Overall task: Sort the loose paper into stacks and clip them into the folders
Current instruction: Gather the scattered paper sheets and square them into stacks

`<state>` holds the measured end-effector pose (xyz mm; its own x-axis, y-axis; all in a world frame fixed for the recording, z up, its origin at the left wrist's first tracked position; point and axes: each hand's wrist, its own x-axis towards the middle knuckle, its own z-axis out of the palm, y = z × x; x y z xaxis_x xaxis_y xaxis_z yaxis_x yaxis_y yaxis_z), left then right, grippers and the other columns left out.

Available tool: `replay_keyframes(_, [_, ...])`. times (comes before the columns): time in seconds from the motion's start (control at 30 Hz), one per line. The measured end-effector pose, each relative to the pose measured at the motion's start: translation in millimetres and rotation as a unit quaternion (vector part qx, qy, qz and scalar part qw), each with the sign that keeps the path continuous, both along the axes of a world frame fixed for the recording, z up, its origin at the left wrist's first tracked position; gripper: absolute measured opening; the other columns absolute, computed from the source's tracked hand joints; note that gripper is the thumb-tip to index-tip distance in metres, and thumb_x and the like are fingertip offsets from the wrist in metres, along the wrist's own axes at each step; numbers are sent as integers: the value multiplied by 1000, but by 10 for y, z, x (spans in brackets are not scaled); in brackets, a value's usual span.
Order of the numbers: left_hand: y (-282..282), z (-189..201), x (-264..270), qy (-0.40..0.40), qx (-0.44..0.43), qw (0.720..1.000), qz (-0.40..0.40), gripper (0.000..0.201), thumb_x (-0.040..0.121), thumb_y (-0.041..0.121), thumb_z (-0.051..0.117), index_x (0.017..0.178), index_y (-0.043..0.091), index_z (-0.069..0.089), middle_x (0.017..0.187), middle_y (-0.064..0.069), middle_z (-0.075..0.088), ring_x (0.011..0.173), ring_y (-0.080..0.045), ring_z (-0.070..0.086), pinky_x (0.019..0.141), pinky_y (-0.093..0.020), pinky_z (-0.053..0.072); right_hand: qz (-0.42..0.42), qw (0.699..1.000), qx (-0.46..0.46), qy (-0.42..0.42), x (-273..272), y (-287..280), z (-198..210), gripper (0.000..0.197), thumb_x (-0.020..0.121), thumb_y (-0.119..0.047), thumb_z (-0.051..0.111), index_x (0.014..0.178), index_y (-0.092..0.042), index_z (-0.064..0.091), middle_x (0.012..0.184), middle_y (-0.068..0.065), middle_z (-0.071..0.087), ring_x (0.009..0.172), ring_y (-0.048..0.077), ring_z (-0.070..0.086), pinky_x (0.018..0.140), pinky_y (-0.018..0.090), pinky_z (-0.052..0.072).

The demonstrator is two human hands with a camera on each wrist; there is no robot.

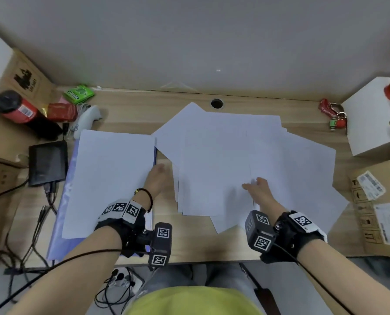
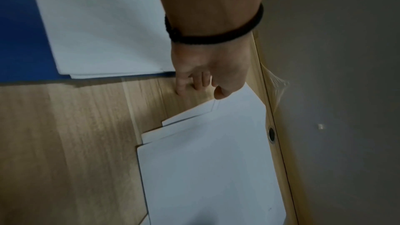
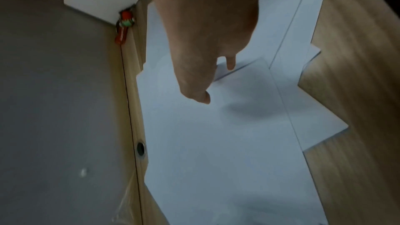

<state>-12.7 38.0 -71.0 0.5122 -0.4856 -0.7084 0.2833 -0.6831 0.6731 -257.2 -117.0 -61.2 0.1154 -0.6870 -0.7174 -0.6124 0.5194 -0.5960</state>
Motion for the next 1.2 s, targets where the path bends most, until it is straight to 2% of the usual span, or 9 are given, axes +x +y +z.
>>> replay_keyframes(0.17, [-2,60,-186,82,-21,996,6,42,92,16,52,133,9,45,134,-9,51,116,-24,54,98,-38,45,-9,1000,19,-8,254,128,-100,74,86,-14,66,145,-6,23,142,10,38,124,29,47,94,35,43])
replay_keyframes(0.3, [-91,98,-323,85,-27,996,-2,47,97,10,48,143,13,36,137,-3,43,128,-22,45,101,-33,41,12,998,54,-35,214,163,-67,33,89,-9,62,118,-2,49,104,9,58,80,19,59,59,22,49])
replay_keyframes(0.37, [-124,48,-267,66,-34,997,7,29,96,8,47,123,15,52,119,-3,54,110,-19,54,98,-32,43,14,1000,22,-16,99,114,-55,21,90,-7,58,110,-6,52,95,6,58,74,14,55,57,21,43])
replay_keyframes(0.43, [-160,25,-185,29,-26,998,43,19,94,7,44,105,15,57,107,-3,55,96,-16,55,93,-30,44,-28,999,-16,7,-82,24,-43,28,89,-7,55,117,-4,53,104,8,59,85,21,57,71,26,45])
replay_keyframes(0.57, [-228,-44,-129,14,-15,996,92,32,94,11,47,127,13,50,118,-7,54,111,-23,53,107,-38,39,-121,989,-78,48,-397,-129,7,37,89,-4,49,127,-4,52,116,5,59,109,29,56,84,27,40])
replay_keyframes(0.7, [-360,-66,-188,59,-22,995,81,30,88,2,47,65,18,37,69,-3,40,65,-16,39,75,-33,38,-112,991,-52,44,-491,-125,-11,46,90,-1,41,136,-6,45,119,2,54,111,28,55,79,28,44])
replay_keyframes(0.8, [-464,-48,-213,86,-16,991,97,31,88,4,54,63,17,40,63,-3,42,58,-15,39,70,-32,40,-98,993,-41,42,-510,-89,-58,59,89,3,32,146,-13,34,144,6,43,128,27,45,96,31,39])
replay_keyframes(0.93, [-561,-25,-288,124,-19,989,83,15,92,13,58,78,16,52,70,0,52,54,-10,46,55,-22,34,-23,999,15,21,-583,-151,-177,64,85,-5,34,147,-19,33,149,2,37,125,25,44,81,31,42])
replay_keyframes(1.2, [-777,44,-304,24,-41,999,22,32,91,26,63,120,12,57,121,-8,63,112,-27,60,101,-45,47,51,993,106,16,-723,-114,-1,35,91,5,44,119,-8,59,96,2,62,97,25,56,86,35,41])
